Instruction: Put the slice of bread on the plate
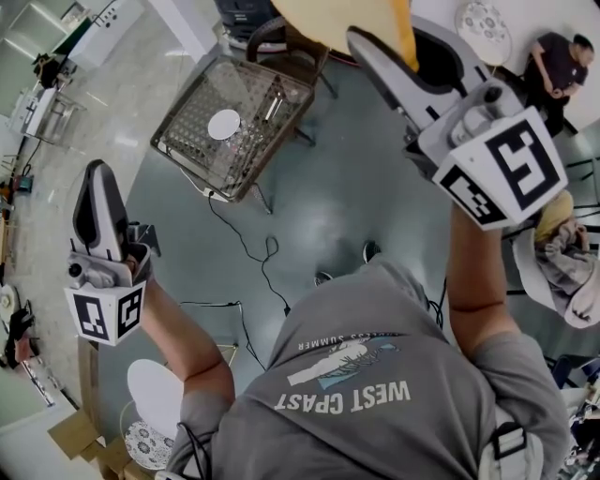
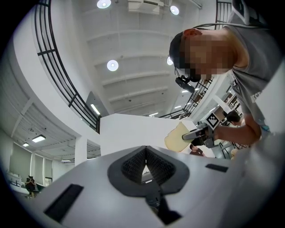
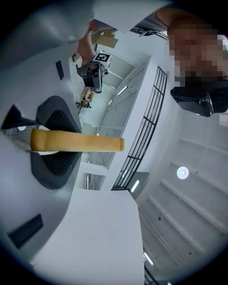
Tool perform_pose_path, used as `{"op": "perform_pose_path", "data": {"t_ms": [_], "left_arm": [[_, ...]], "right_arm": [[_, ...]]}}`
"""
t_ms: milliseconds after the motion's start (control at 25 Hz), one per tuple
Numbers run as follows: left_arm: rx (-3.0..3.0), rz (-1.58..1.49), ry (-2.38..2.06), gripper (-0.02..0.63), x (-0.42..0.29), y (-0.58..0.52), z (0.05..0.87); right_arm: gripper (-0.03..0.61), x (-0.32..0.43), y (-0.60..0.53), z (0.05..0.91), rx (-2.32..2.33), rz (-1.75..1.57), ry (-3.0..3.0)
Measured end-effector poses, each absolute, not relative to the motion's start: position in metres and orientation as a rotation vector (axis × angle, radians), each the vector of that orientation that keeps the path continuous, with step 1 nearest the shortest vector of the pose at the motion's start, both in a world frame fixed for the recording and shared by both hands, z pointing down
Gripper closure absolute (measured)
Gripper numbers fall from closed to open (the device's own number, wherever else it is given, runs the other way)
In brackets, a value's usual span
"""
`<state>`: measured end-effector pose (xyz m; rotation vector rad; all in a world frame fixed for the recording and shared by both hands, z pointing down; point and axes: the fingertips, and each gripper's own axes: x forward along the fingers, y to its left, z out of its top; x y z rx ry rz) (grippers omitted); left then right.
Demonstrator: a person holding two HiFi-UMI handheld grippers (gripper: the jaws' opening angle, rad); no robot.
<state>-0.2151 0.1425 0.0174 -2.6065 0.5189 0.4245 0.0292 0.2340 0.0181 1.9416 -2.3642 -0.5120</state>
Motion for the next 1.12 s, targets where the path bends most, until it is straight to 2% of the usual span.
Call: {"op": "perform_pose_path", "data": {"t_ms": [480,1120], "left_arm": [[-2.582,0.354,0.621,0.606,-0.191,0.12,0.021],[-2.537,0.271,0.771,0.606,-0.086,0.082,0.038]], "right_arm": [[0.489,0.057,0.189,0.025,1.866,-0.486,-2.482],[0.489,0.157,0.119,0.046,1.703,-0.456,-2.645]]}}
